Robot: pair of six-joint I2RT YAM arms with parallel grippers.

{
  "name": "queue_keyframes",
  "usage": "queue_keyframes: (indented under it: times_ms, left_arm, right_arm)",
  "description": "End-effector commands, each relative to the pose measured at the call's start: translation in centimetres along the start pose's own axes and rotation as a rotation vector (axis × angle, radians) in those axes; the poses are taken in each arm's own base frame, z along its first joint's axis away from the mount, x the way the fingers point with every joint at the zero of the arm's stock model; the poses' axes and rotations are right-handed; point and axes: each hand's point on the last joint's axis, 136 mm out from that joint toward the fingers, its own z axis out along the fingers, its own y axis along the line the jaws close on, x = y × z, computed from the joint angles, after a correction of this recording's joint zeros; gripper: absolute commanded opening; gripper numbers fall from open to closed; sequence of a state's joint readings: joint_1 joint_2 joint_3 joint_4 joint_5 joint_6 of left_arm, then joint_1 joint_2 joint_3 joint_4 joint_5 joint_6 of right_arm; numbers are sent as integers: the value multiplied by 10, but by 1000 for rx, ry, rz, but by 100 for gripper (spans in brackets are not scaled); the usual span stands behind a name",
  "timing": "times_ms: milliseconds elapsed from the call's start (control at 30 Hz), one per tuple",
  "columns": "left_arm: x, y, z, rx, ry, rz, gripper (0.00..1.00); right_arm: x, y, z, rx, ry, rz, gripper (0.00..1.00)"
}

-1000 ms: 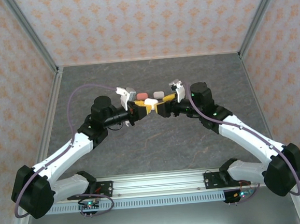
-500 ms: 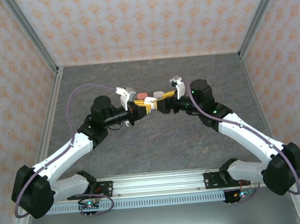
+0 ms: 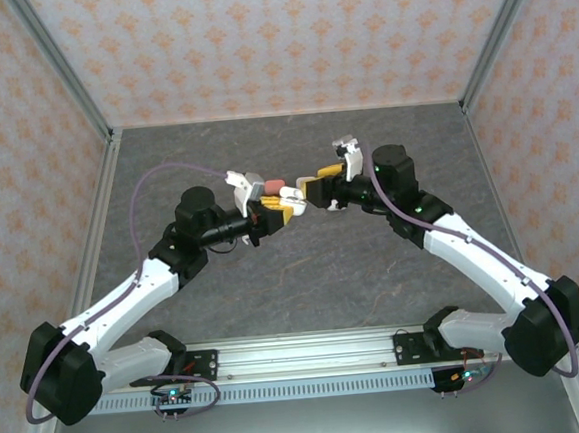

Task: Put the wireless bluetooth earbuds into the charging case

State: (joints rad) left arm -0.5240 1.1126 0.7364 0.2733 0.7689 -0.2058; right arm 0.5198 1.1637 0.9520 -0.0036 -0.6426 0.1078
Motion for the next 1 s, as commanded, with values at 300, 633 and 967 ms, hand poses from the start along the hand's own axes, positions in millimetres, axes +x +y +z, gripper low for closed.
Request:
queue_keyframes:
  times_ms: [300,633,967]
  left_arm:
    - [-22,-39,-50,3,-124,205,0]
    - [-50,-76,-80,80,-238,274,0]
    - [-55,-85,-87,104,-260,282,0]
  right_arm:
    - [22,-40,18,170,107,201,57]
    - [89,-32,114,151,365,229,51]
    - [164,-6,199,97,614,103,44]
